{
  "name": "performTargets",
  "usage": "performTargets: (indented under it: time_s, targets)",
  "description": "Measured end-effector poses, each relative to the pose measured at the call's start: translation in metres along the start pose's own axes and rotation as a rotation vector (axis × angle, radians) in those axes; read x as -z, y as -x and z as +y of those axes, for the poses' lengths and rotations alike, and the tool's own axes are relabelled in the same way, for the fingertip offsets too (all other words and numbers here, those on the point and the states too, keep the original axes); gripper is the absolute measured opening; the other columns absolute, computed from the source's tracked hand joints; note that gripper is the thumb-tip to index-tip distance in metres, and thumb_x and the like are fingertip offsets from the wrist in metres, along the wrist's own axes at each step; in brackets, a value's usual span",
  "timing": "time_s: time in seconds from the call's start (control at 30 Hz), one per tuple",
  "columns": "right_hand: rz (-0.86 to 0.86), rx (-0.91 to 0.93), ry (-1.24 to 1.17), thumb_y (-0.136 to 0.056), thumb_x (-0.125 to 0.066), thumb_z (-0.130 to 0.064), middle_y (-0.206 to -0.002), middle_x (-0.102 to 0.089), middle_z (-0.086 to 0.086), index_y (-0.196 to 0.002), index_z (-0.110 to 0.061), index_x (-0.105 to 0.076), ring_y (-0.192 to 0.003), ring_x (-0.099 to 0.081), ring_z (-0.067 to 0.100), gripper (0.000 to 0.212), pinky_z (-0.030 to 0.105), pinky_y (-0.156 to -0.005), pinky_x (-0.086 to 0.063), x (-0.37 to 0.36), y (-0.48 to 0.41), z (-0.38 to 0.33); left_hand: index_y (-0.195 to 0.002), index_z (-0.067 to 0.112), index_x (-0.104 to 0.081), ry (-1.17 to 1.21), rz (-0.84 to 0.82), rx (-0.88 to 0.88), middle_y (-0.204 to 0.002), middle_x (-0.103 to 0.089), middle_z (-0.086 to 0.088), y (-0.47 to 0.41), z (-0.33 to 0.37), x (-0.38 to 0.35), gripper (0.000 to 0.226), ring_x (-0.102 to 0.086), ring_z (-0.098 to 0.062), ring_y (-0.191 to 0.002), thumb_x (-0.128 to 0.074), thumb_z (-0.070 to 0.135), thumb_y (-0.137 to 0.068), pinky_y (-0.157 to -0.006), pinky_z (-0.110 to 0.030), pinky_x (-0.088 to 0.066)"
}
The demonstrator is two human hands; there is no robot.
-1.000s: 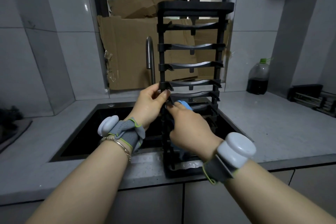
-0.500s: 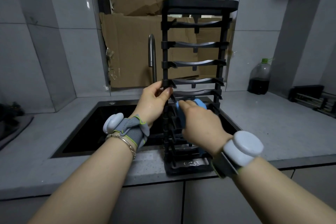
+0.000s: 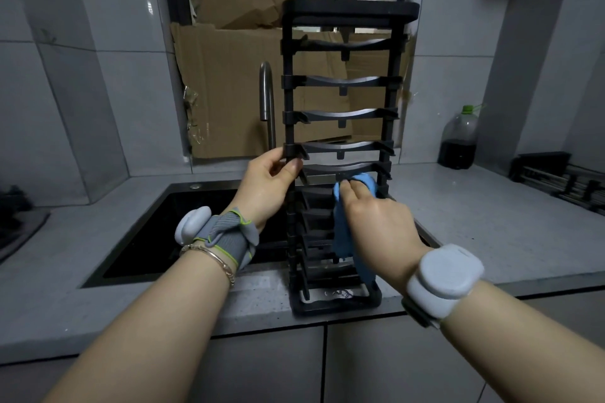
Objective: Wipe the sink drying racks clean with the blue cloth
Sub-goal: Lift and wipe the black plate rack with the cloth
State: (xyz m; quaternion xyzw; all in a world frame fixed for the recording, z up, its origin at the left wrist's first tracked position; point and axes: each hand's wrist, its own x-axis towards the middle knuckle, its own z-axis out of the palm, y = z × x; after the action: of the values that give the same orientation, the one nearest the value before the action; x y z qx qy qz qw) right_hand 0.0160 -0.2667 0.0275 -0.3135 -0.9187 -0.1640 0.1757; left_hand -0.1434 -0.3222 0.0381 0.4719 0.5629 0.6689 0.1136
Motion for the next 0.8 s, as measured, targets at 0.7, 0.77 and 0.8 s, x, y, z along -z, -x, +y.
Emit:
performTargets:
  time_s: [0.7,0.77,0.8]
  targets:
    - [0.735,-0.122,-1.097,-0.074,-0.046,-0.011,-0.082,-0.063,0.0,-0.088,-0.016,-0.063,-0.076,-0.056,0.004,0.023,0.012,-0.07,-0.044,-0.028,0.037,0.039,-0.072,0.012,-0.056,0.024,0.167,0.095,-0.075,-0.06,-0.009,0.027,-0.031,-0.02,0.031,-0.052,-0.019,-0.076,-0.043,0.021,-0.099,-0.072,-0.031,-0.045]
    - [0.675,-0.375,-1.421,-0.079,-0.046,-0.005,-0.078,-0.059,0.005,-0.086,-0.024,-0.059,-0.07,-0.055,0.008,0.023,0.021,-0.063,-0.046,-0.024,0.029,0.043,-0.073,0.015,-0.057,0.04,0.173,0.11,-0.072,-0.062,-0.004,0.027,-0.031,-0.023,0.032,-0.056,-0.02,-0.075,-0.041,0.023,-0.1,-0.077,-0.038,-0.048]
    - [0.601,-0.439,-1.554,-0.083,-0.048,-0.003,-0.078,-0.059,0.008,-0.087,-0.023,-0.058,-0.068,-0.055,0.013,0.023,0.026,-0.061,-0.046,-0.023,0.023,0.047,-0.074,0.016,-0.058,0.037,0.172,0.112,-0.071,-0.062,-0.002,0.027,-0.031,-0.024,0.032,-0.057,-0.019,-0.074,-0.041,0.023,-0.1,-0.077,-0.038,-0.049]
